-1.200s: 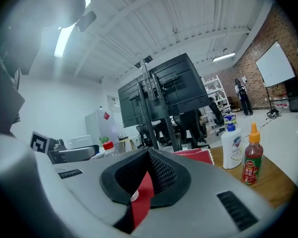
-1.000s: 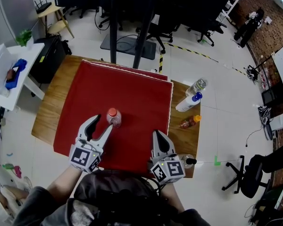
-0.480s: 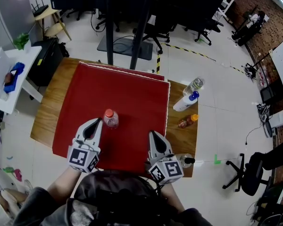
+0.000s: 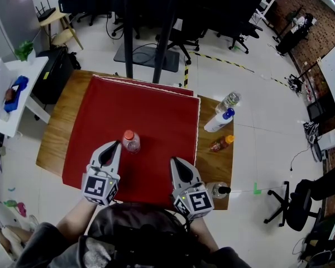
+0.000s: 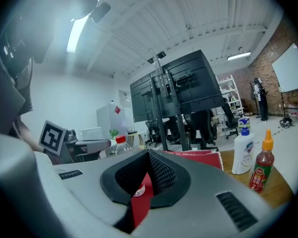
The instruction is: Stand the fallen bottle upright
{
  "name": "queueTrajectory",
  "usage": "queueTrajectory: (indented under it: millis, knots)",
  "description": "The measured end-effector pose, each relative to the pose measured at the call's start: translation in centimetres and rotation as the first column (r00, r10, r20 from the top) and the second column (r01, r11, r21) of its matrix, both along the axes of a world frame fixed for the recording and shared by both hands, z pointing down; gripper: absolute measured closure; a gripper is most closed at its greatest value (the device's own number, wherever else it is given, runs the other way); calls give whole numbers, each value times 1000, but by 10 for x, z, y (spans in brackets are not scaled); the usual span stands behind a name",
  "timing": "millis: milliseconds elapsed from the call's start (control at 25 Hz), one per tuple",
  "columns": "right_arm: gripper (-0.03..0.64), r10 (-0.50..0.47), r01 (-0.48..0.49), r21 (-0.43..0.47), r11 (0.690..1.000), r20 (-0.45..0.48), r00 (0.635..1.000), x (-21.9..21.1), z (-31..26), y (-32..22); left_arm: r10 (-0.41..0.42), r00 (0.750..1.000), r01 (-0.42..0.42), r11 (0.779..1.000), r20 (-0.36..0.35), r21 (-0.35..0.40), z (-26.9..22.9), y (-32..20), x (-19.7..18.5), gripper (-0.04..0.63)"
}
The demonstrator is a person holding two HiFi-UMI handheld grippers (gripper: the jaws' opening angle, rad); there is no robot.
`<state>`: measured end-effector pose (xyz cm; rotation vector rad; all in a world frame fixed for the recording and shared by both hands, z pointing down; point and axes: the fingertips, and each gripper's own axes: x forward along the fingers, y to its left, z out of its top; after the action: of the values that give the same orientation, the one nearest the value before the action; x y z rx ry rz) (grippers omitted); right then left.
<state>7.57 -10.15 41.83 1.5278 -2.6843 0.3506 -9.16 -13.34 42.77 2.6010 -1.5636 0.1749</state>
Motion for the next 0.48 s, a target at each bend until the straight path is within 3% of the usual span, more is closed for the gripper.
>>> queueTrajectory:
  millis: [480]
  knots:
    - [611, -38, 38, -31, 999, -7, 999, -18, 6, 4, -27, 1000, 26, 999, 2, 22, -3, 2, -12, 569]
